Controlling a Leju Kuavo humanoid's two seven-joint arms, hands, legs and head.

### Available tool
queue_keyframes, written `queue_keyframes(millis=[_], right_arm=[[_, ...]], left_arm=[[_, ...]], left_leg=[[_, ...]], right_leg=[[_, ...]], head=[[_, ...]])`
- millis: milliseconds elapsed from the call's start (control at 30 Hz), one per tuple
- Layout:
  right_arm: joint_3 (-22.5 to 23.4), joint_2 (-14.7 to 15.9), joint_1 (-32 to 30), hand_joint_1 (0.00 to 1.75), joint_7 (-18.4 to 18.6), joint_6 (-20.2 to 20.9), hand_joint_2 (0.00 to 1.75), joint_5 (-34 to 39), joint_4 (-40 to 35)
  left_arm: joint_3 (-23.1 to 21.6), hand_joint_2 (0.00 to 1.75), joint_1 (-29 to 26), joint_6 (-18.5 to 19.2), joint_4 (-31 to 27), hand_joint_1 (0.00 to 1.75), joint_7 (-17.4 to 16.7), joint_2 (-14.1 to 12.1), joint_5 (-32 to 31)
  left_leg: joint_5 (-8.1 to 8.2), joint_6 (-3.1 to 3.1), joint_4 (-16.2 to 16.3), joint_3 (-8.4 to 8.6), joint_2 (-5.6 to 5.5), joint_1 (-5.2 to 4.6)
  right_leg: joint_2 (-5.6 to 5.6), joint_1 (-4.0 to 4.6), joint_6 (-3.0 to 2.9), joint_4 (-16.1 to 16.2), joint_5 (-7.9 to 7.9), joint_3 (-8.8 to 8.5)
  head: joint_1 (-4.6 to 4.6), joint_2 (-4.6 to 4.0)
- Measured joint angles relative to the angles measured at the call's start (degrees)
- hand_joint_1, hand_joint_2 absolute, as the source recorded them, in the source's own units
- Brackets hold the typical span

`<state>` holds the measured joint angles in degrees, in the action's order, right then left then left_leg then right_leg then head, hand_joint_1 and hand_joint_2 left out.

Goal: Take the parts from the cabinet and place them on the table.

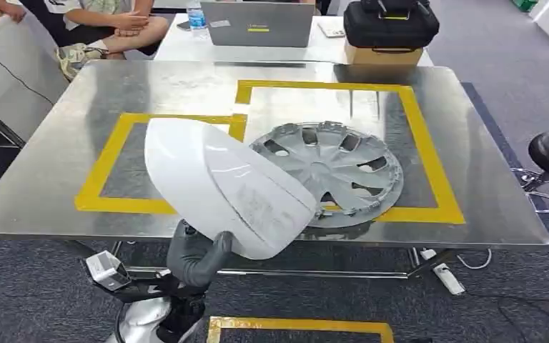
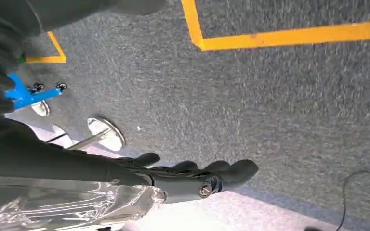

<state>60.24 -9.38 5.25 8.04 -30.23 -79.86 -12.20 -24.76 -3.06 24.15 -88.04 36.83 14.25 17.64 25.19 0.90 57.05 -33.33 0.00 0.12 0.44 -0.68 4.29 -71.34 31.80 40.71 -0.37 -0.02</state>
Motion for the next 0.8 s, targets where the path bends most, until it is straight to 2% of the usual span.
queue_keyframes(millis=[33, 67, 100, 133, 167, 200, 233, 267, 333, 400, 433, 467, 500, 533, 567, 600, 633, 700, 733, 767, 800], right_arm=[[0.0, 0.0, -0.1, 0.0, 0.0, 0.0, 1.75, 0.0, 0.0], [0.0, 0.0, -0.1, 0.0, 0.0, 0.0, 1.75, 0.0, 0.0], [0.0, 0.0, -0.2, 0.0, 0.0, 0.0, 1.75, 0.0, 0.0], [0.0, 0.0, -0.2, 0.0, 0.0, 0.1, 1.75, -0.3, 0.0], [-0.1, 0.0, -0.2, 0.0, 0.0, 0.2, 1.75, -0.7, 0.0], [-0.4, 0.0, -0.1, 0.0, -0.1, 0.3, 1.75, -1.1, 0.0], [-0.6, 0.0, 0.2, 0.0, -0.2, 0.6, 1.75, -1.5, 0.0], [-1.0, -0.1, 0.4, 0.0, -0.3, 0.7, 1.75, -2.1, 0.0], [-1.5, -0.1, 0.5, 0.0, -0.4, 0.9, 1.75, -2.9, 0.0], [-2.3, -0.2, 0.8, 0.0, 0.1, 1.3, 1.75, -3.8, 0.0], [-2.6, -0.2, 1.0, 0.0, 0.4, 1.4, 1.75, -4.3, 0.0], [-3.0, -0.2, 1.4, 0.0, 0.8, 1.6, 1.75, -4.9, 0.0], [-3.4, -0.2, 1.7, 0.0, 1.2, 1.9, 1.75, -5.3, 0.0], [-3.8, -0.2, 1.9, 0.0, 1.3, 1.9, 1.75, -5.4, 0.0], [-4.1, -0.2, 1.9, 0.0, 1.4, 2.0, 1.75, -5.6, 0.0], [-4.3, -0.2, 1.9, 0.0, 1.6, 2.0, 1.75, -5.6, 0.0], [-4.5, -0.2, 1.9, 0.0, 1.7, 2.0, 1.75, -5.7, 0.0], [-4.8, -0.2, 2.1, 0.0, 1.8, 2.0, 1.75, -6.0, 0.0], [-5.0, -0.2, 2.1, 0.0, 1.9, 2.1, 1.75, -6.1, 0.0], [-5.3, -0.2, 2.3, 0.0, 2.0, 2.2, 1.75, -6.2, 0.0], [-5.5, -0.2, 2.5, 0.0, 2.3, 2.3, 1.75, -6.4, 0.0]], left_arm=[[0.0, 1.75, 0.0, 0.0, 0.0, 1.75, -0.1, 0.0, 0.0], [0.0, 1.75, 0.0, 0.0, 0.0, 1.75, -0.4, 0.0, 0.0], [0.0, 1.75, 0.0, 0.0, 0.0, 1.75, -0.9, 0.0, 0.0], [-0.1, 1.75, 0.1, -0.2, 0.0, 1.75, -1.6, 0.0, -0.4], [-0.2, 1.75, 0.3, -0.7, 0.1, 1.75, -2.3, 0.0, -1.2], [-0.5, 1.75, 1.0, -2.1, 0.3, 1.75, -2.9, 0.0, -2.8], [-0.9, 1.75, 2.2, -3.6, 0.8, 1.75, -3.5, 0.0, -4.4], [-1.1, 1.75, 3.8, -5.4, 1.5, 1.75, -4.0, 0.0, -6.2], [-1.3, 1.75, 7.4, -9.2, 3.4, 1.75, -4.1, 0.3, -9.3], [-1.4, 1.75, 11.8, -16.5, 5.5, 1.75, -3.9, 0.8, -15.1], [-1.5, 1.75, 14.5, -19.9, 6.5, 1.75, -3.9, 1.1, -18.4], [-1.7, 1.75, 17.1, -22.7, 7.9, 1.75, -4.1, 1.3, -21.3], [-1.9, 1.75, 19.5, -24.6, 9.4, 1.75, -4.5, 1.3, -23.4], [-2.0, 1.75, 21.2, -25.4, 10.5, 1.75, -4.9, 1.3, -24.1], [-2.0, 1.75, 22.3, -25.8, 11.6, 1.75, -5.0, 1.3, -24.5], [-2.0, 1.75, 23.0, -26.1, 12.5, 1.75, -5.0, 1.3, -24.5], [-2.0, 1.75, 23.9, -26.2, 13.2, 1.75, -5.0, 1.4, -24.7], [-2.3, 1.75, 25.7, -28.5, 14.8, 1.75, -5.5, 1.6, -27.1], [-2.5, 1.75, 26.8, -30.1, 15.5, 1.75, -6.0, 1.6, -28.6], [-2.8, 1.75, 28.4, -33.1, 17.2, 1.75, -6.9, 1.7, -31.4], [-3.1, 1.75, 30.2, -36.2, 19.3, 1.75, -7.6, 1.6, -34.3]], left_leg=[[0.0, 0.03, 0.0, -0.02, 0.01, -0.02], [0.0, 0.03, 0.0, 0.01, -0.01, -0.02], [0.01, 0.03, 0.0, 0.05, -0.03, -0.02], [0.02, 0.02, 0.0, 0.09, -0.05, -0.01], [0.05, -0.04, 0.0, 0.2, -0.07, 0.02], [0.12, -0.27, 0.1, 0.28, -0.1, 0.05], [0.12, -0.69, 0.2, 0.15, -0.14, -0.4], [0.01, -0.89, 0.3, -0.03, -0.27, -0.46], [-0.41, -1.54, -0.1, -0.06, -0.23, -0.3], [-0.01, -2.19, 0.2, -0.31, -0.21, -0.27], [1.64, -2.47, 2.2, -1.16, -0.15, -0.26], [3.88, -2.68, 6.0, -2.9, -0.15, -0.13], [6.25, -2.84, 11.1, -5.2, -0.15, -0.1], [7.91, -2.91, 15.7, -7.34, -0.15, -0.11], [8.35, -2.91, 18.2, -8.57, -0.15, -0.1], [7.37, -2.84, 17.9, -8.37, -0.15, -0.1], [5.31, -2.68, 15.4, -7.25, -0.15, -0.1], [-0.02, -2.25, 5.7, -2.68, -0.15, -0.11], [-0.89, -2.06, 2.3, -1.1, -0.16, -0.12], [-0.2, -1.92, 0.3, -0.35, -0.24, -0.14], [-0.21, -1.51, 0.6, -0.93, -0.34, -0.23]], right_leg=[[0.01, 0.02, 0.13, -4.1, 1.53, 1.75], [0.01, 0.02, 0.17, -5.4, 1.57, 2.27], [0.01, 0.01, 0.18, -4.1, 0.37, 1.49], [0.0, 0.0, 0.13, -0.1, -1.89, -0.57], [-0.06, -0.05, 0.02, 5.7, -4.46, -3.59], [-0.31, -0.1, 0.09, 11.1, -6.39, -6.62], [-0.34, 0.23, -0.25, 12.7, -5.46, -7.17], [-0.1, 0.11, -0.91, 13.0, -6.05, -7.28], [0.02, 0.34, -1.49, 12.8, -6.23, -6.93], [-0.02, -0.07, -2.4, 13.1, -6.75, -6.94], [-0.03, -0.07, -2.77, 13.1, -6.84, -6.82], [-0.06, -0.05, -2.94, 13.1, -6.93, -6.67], [-0.08, -0.03, -3.02, 13.1, -7.0, -6.54], [-0.08, -0.01, -3.07, 13.1, -7.04, -6.45], [-0.06, -0.02, -3.08, 13.1, -7.07, -6.39], [0.02, -0.02, -3.06, 13.1, -7.1, -6.4], [0.08, -0.02, -3.01, 13.1, -7.12, -6.41], [0.21, -0.02, -2.75, 13.1, -7.22, -6.46], [0.22, 0.01, -2.43, 13.1, -7.27, -6.38], [0.3, 0.53, -2.01, 12.6, -7.14, -5.88], [0.18, 0.43, -1.55, 12.9, -7.46, -5.55]], head=[[0.15, 0.0], [0.09, 0.0], [0.13, 0.0], [0.15, 0.0], [0.07, 0.0], [0.18, 0.0], [0.11, 0.0], [0.02, 0.0], [0.04, 0.0], [0.09, 0.0], [-0.4, 0.0], [-0.57, 0.0], [-0.55, 0.0], [-0.57, 0.0], [-0.61, 0.0], [-0.63, 0.0], [-0.68, 0.0], [-0.68, 0.0], [-0.7, 0.0], [-0.68, 0.0], [-0.5, 0.0]])
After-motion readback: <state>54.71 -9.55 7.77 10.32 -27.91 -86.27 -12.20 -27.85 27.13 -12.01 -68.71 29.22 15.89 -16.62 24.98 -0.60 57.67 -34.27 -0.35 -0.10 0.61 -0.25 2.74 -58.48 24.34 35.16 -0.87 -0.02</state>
